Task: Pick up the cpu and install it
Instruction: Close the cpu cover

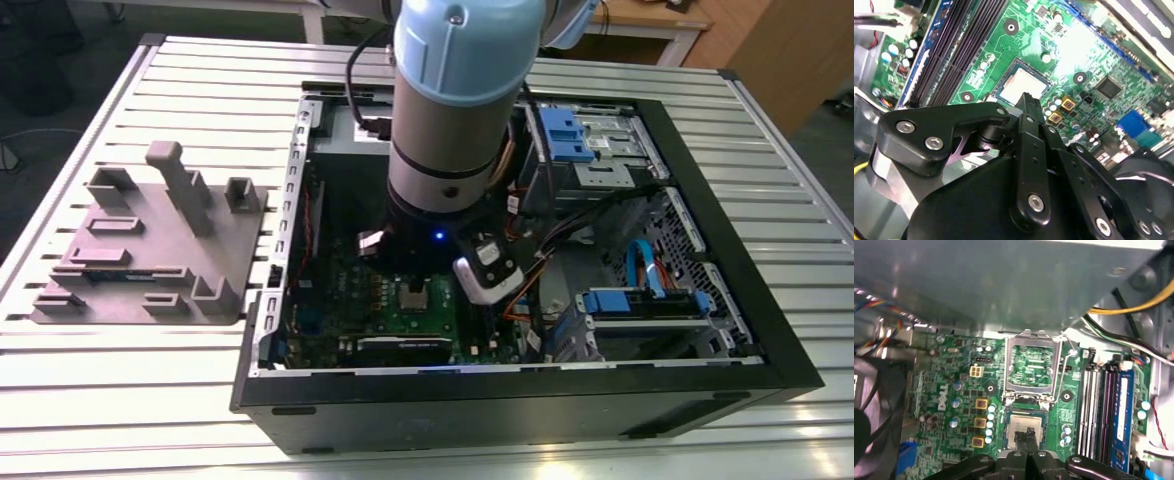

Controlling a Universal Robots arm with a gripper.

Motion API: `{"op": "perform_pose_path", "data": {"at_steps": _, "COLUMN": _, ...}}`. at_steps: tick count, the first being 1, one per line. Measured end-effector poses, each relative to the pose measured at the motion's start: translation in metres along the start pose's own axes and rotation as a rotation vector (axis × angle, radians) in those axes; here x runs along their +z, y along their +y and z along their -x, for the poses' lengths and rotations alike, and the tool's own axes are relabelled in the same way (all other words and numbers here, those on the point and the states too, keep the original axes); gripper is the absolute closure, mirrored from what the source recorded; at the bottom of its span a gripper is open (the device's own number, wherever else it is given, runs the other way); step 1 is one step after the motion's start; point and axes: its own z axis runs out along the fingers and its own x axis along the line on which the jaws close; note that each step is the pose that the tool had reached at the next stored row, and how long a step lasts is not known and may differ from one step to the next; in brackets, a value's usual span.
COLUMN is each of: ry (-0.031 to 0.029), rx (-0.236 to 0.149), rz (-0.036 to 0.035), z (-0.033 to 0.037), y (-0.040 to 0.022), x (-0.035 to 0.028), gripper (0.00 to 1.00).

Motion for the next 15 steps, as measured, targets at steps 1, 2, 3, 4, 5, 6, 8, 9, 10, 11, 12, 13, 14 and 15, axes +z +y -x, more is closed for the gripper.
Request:
{"op": "perform_pose_path", "data": {"at_steps": 1, "ry": 0.001, "rx": -0.019, "rz": -0.0006, "z": 0.0, "y": 0.0, "x": 0.0001, "gripper": 0.89}}
{"op": "perform_pose_path", "data": {"at_steps": 2, "ry": 0.002, "rx": -0.037, "rz": -0.0009, "z": 0.0, "y": 0.0, "x": 0.0003, "gripper": 0.89}}
{"op": "perform_pose_path", "data": {"at_steps": 3, "ry": 0.003, "rx": -0.055, "rz": -0.0013, "z": 0.0, "y": 0.0, "x": 0.0004, "gripper": 0.89}}
{"op": "perform_pose_path", "data": {"at_steps": 4, "ry": 0.004, "rx": -0.073, "rz": -0.0018, "z": 0.0, "y": 0.0, "x": 0.0005, "gripper": 0.89}}
{"op": "perform_pose_path", "data": {"at_steps": 5, "ry": 0.005, "rx": -0.091, "rz": -0.0022, "z": 0.0, "y": 0.0, "x": 0.0006, "gripper": 0.89}}
{"op": "perform_pose_path", "data": {"at_steps": 6, "ry": 0.006, "rx": -0.109, "rz": -0.0026, "z": 0.0, "y": 0.0, "x": 0.0008, "gripper": 0.89}}
{"op": "perform_pose_path", "data": {"at_steps": 8, "ry": 0.008, "rx": -0.146, "rz": -0.0036, "z": 0.0, "y": -0.0001, "x": 0.001, "gripper": 0.89}}
{"op": "perform_pose_path", "data": {"at_steps": 9, "ry": 0.009, "rx": -0.164, "rz": -0.004, "z": 0.0, "y": -0.0001, "x": 0.0012, "gripper": 0.89}}
{"op": "perform_pose_path", "data": {"at_steps": 10, "ry": 0.01, "rx": -0.182, "rz": -0.0044, "z": 0.0, "y": -0.0001, "x": 0.0013, "gripper": 0.89}}
{"op": "perform_pose_path", "data": {"at_steps": 11, "ry": 0.011, "rx": -0.2, "rz": -0.0049, "z": 0.0, "y": -0.0001, "x": 0.0014, "gripper": 0.89}}
{"op": "perform_pose_path", "data": {"at_steps": 12, "ry": 0.012, "rx": -0.218, "rz": -0.0053, "z": 0.0, "y": -0.0001, "x": 0.0015, "gripper": 0.89}}
{"op": "perform_pose_path", "data": {"at_steps": 13, "ry": 0.0129, "rx": -0.236, "rz": -0.0058, "z": 0.0, "y": -0.0001, "x": 0.0016, "gripper": 0.89}}
{"op": "perform_pose_path", "data": {"at_steps": 14, "ry": 0.0137, "rx": -0.253, "rz": -0.0064, "z": 0.0, "y": -0.0001, "x": 0.0016, "gripper": 0.89}}
{"op": "perform_pose_path", "data": {"at_steps": 15, "ry": 0.0137, "rx": -0.261, "rz": -0.0063, "z": 0.0009, "y": -0.0002, "x": 0.0017, "gripper": 0.89}}
